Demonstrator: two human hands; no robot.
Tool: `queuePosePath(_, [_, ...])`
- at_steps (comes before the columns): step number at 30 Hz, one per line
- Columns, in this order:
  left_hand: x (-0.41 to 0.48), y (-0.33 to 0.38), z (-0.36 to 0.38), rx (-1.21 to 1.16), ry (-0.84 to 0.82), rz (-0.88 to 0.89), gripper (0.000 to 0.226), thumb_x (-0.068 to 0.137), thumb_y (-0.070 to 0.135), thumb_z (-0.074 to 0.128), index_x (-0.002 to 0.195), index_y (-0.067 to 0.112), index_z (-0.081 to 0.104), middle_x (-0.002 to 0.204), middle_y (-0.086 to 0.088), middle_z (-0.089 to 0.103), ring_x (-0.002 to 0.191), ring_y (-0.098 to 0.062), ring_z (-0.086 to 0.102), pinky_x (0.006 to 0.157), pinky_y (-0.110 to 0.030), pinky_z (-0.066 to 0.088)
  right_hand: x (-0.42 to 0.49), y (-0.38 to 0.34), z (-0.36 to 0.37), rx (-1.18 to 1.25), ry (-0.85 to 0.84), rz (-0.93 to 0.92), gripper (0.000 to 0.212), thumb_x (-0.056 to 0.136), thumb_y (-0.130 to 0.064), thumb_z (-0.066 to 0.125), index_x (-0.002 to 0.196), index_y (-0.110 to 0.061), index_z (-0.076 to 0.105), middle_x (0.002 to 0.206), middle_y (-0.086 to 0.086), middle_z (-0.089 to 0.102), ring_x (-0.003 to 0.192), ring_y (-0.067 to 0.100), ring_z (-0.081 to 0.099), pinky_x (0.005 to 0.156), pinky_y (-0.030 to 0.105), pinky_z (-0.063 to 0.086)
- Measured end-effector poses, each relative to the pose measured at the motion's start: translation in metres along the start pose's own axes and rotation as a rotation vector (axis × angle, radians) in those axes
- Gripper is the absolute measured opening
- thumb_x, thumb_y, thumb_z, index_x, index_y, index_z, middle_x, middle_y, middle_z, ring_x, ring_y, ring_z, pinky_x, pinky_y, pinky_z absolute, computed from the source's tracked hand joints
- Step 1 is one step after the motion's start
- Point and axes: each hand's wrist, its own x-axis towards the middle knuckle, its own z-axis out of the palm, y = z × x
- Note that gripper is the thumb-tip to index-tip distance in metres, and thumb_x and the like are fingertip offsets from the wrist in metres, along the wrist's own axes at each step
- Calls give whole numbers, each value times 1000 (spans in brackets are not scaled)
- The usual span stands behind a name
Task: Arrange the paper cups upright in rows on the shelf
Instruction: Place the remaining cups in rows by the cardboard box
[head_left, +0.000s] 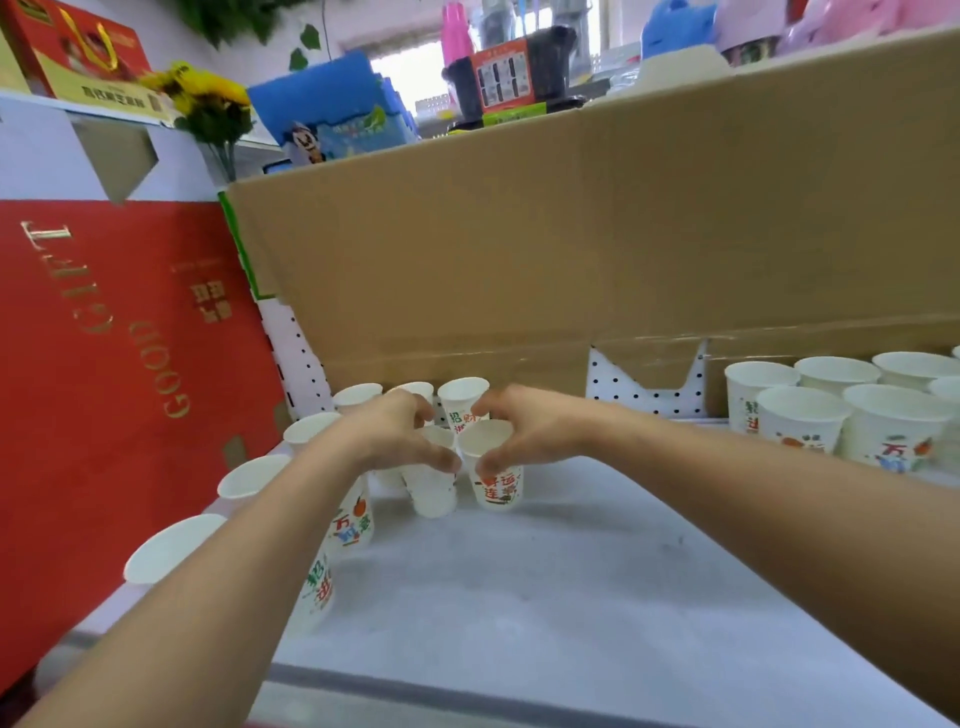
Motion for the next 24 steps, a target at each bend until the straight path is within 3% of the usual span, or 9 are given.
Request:
queuePosePath(4, [-5,11,9,-39,15,111,69,67,44,81,129,26,56,124,9,60,104,-13,56,89,-28,45,-27,4,-14,-36,-20,14,65,73,-36,79,130,-23,52,115,-7,63,99,15,60,80,28,50])
queuePosePath(8, [-19,46,19,-98,-66,350,71,72,34,82,135,28,49,118,16,57,104,-5,54,81,-15,42,-82,28,-49,-87,-21,109,81,75,-36,80,143,-24,37,131,-5,53,107,12,52,88,24,45])
queuePosePath(11, [-20,89,34,-156,-160,494,74,70,30,82,135,32,47,119,20,55,108,1,53,90,-18,45,-134,58,-78,-108,-62,257,82,73,-37,81,140,-33,35,123,-12,54,105,11,57,83,24,50])
queuePosePath(14, [-18,134,48,-204,-229,594,78,66,29,85,134,37,47,119,21,53,111,4,52,97,-23,45,-176,83,-97,-199,-88,390,73,71,-36,82,132,-32,40,106,-20,53,88,3,57,67,13,51])
queuePosePath(18, [-17,180,62,-247,-293,692,78,68,22,85,134,34,46,117,18,55,108,2,53,93,-15,44,-204,105,-107,-250,-85,497,76,70,-39,83,133,-27,43,113,-10,58,94,12,61,68,23,52])
queuePosePath(20, [-18,194,68,-294,-324,718,77,68,18,85,133,32,46,114,17,58,104,5,54,87,-10,46,-211,111,-111,-265,-79,509,76,69,-42,83,132,-26,44,115,-8,58,98,15,60,77,26,52])
queuePosePath(22, [-18,201,74,-400,-374,710,76,68,12,85,132,30,48,114,12,60,106,1,57,92,-17,48,-217,115,-115,-292,-81,505,79,67,-44,83,133,-26,43,115,-9,56,102,16,58,90,33,50])
queuePosePath(24, [-20,204,81,-602,-453,668,75,67,5,84,130,27,50,117,4,62,111,-7,59,97,-28,50,-221,118,-119,-315,-90,507,79,68,-45,82,134,-27,42,115,-9,54,104,17,56,92,34,48])
